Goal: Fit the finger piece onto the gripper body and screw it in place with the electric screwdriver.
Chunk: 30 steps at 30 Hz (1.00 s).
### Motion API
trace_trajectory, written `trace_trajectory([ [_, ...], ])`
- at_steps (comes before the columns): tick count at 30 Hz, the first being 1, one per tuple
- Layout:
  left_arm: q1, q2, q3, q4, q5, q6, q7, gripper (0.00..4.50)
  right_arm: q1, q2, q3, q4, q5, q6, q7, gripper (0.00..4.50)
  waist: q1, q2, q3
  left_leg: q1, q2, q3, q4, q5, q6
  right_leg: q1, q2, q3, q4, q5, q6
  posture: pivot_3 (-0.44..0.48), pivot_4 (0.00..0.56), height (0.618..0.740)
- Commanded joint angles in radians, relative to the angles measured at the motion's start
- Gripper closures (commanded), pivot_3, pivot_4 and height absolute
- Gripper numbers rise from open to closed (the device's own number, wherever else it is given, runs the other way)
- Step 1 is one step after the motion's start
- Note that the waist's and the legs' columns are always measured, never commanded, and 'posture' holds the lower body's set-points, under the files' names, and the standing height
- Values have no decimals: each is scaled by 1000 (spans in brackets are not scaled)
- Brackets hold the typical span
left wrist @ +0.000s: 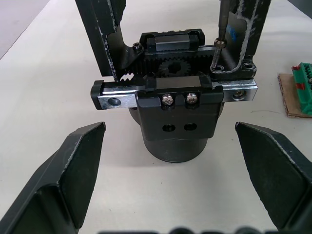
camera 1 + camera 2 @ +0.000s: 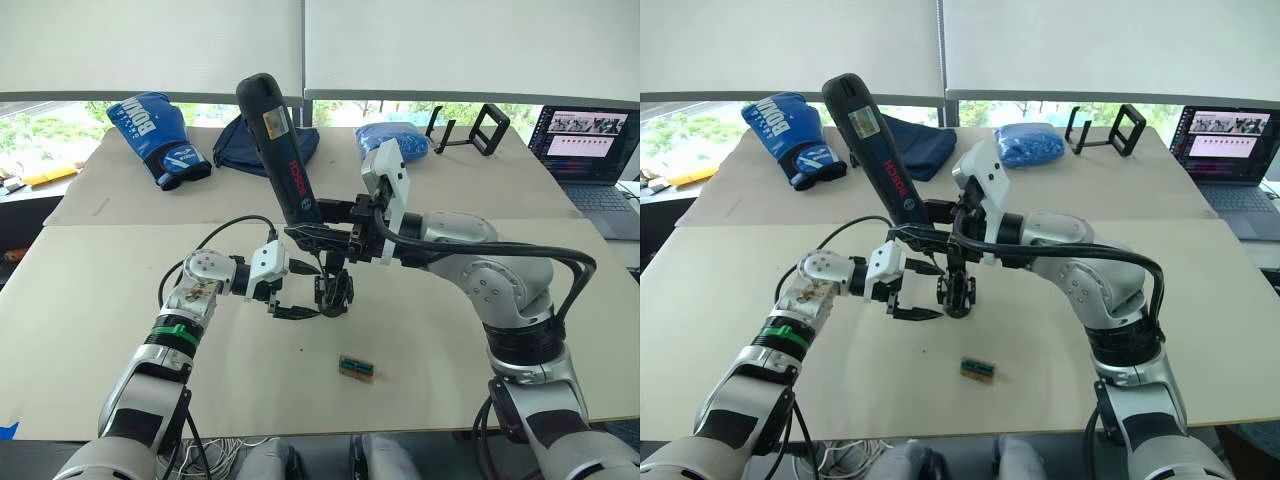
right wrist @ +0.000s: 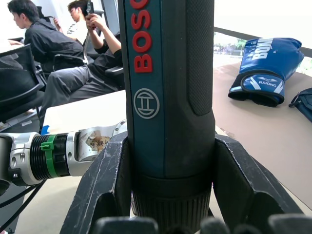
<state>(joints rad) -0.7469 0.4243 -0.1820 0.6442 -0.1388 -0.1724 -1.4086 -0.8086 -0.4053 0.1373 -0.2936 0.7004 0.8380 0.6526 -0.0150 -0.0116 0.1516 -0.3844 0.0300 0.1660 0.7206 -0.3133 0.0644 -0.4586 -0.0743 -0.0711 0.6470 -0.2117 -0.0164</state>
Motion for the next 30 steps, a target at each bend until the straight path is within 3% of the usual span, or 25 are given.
trace_trajectory([
  [1, -18, 7, 8, -28, -5, -16, -1, 0, -35, 6, -58, -32, 27, -6, 2, 2603, 0, 0, 0, 0, 0, 0, 0, 0, 0, 0, 0, 0, 0, 0, 0, 0, 150, 740],
  [30, -23, 4, 9, -17, -3, -24, 4, 0, -29, 3, -53, -21, 13, -13, 9, 2603, 0, 0, 0, 0, 0, 0, 0, 0, 0, 0, 0, 0, 0, 0, 0, 0, 150, 740],
])
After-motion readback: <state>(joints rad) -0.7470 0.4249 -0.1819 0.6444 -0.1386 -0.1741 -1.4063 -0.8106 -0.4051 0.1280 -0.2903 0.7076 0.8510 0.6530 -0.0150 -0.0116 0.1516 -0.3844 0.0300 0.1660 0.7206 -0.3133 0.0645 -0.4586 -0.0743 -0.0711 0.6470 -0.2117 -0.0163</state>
